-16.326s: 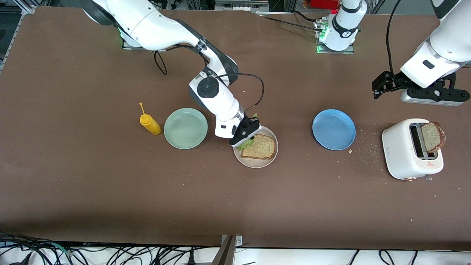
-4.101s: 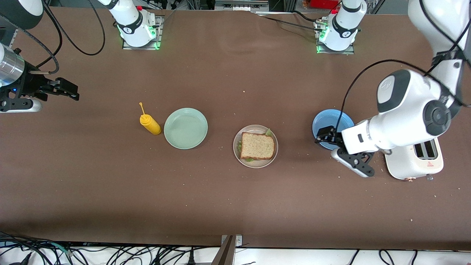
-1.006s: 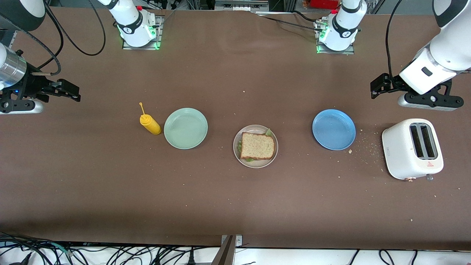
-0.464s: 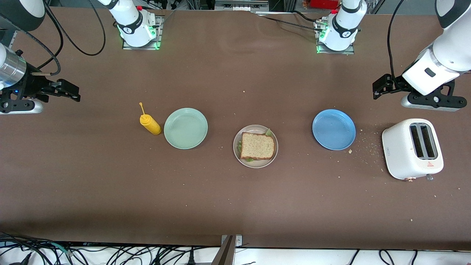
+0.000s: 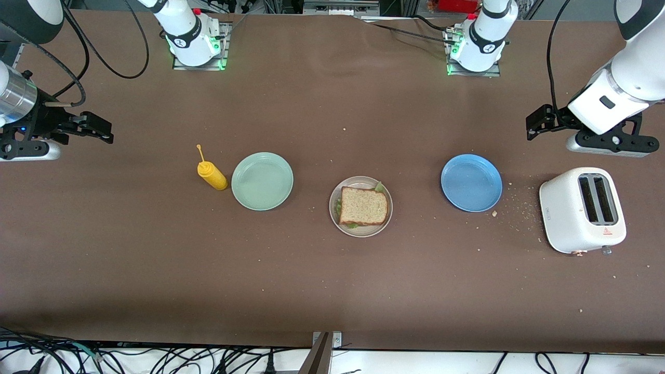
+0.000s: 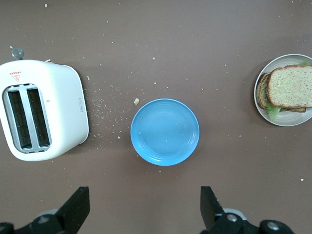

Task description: Make sandwich in beige plate with both arms

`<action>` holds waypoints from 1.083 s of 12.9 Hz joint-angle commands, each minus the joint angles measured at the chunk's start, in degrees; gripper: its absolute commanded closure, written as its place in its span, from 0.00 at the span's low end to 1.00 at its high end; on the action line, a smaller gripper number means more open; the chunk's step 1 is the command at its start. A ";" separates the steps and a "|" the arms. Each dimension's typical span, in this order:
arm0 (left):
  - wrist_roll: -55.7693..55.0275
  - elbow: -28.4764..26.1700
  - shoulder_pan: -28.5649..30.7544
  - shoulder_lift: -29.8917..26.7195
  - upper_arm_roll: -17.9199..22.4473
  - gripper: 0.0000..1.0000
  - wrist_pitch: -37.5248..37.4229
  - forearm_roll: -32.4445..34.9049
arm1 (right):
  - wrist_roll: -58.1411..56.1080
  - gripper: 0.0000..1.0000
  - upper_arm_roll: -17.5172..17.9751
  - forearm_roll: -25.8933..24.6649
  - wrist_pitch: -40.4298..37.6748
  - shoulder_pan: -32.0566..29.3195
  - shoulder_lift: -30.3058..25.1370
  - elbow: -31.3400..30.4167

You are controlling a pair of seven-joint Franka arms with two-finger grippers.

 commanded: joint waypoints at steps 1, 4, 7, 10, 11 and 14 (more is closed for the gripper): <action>0.38 -0.03 -0.12 -0.29 0.34 0.00 -0.45 -1.22 | 0.72 0.00 0.07 0.43 0.25 -0.08 0.21 0.79; 0.38 -0.03 -0.12 -0.38 0.34 0.00 -0.45 -1.22 | 0.28 0.00 0.07 0.34 0.51 -0.08 0.21 0.88; 0.38 -0.03 -0.12 -0.38 0.25 0.00 -0.45 -1.13 | 0.19 0.00 0.07 0.34 0.78 -0.08 0.04 0.88; 0.38 -0.03 -0.21 -0.38 0.16 0.00 -0.45 -1.13 | 0.54 0.00 0.07 0.42 0.78 -0.08 -0.05 0.88; 0.38 -0.03 -0.30 -0.29 0.16 0.00 -0.45 -1.05 | 0.71 0.00 0.07 0.43 0.69 -0.08 -0.05 0.88; 0.38 0.06 -0.74 -0.29 0.07 0.00 -0.45 -0.96 | 0.89 0.00 0.16 0.43 0.69 -0.08 -0.05 0.88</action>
